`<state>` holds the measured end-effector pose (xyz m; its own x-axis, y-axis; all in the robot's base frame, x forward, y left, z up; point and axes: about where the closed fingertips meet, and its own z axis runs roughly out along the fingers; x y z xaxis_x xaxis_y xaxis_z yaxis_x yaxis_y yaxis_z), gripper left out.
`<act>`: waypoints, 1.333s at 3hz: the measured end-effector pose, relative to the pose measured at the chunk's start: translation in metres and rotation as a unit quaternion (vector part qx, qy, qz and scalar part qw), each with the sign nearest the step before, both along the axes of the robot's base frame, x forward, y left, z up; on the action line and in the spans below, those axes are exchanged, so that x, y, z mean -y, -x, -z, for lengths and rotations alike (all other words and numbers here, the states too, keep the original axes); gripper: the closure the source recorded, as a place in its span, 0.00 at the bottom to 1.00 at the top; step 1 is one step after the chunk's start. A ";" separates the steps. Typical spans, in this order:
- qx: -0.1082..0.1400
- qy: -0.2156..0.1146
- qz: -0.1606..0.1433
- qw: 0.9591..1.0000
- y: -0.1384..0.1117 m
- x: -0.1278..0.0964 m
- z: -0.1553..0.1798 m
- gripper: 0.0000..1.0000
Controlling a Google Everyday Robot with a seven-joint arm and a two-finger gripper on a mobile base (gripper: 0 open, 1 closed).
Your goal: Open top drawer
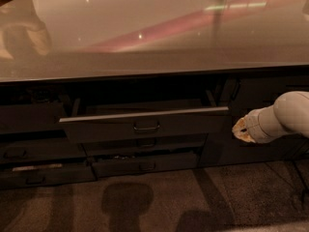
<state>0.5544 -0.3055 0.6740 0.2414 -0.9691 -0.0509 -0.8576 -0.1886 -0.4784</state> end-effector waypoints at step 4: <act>-0.009 0.006 0.036 0.999 -0.057 -0.025 -0.016 0.62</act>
Offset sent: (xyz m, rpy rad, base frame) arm 0.0634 0.0247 0.0233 -0.0110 0.0149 -0.0915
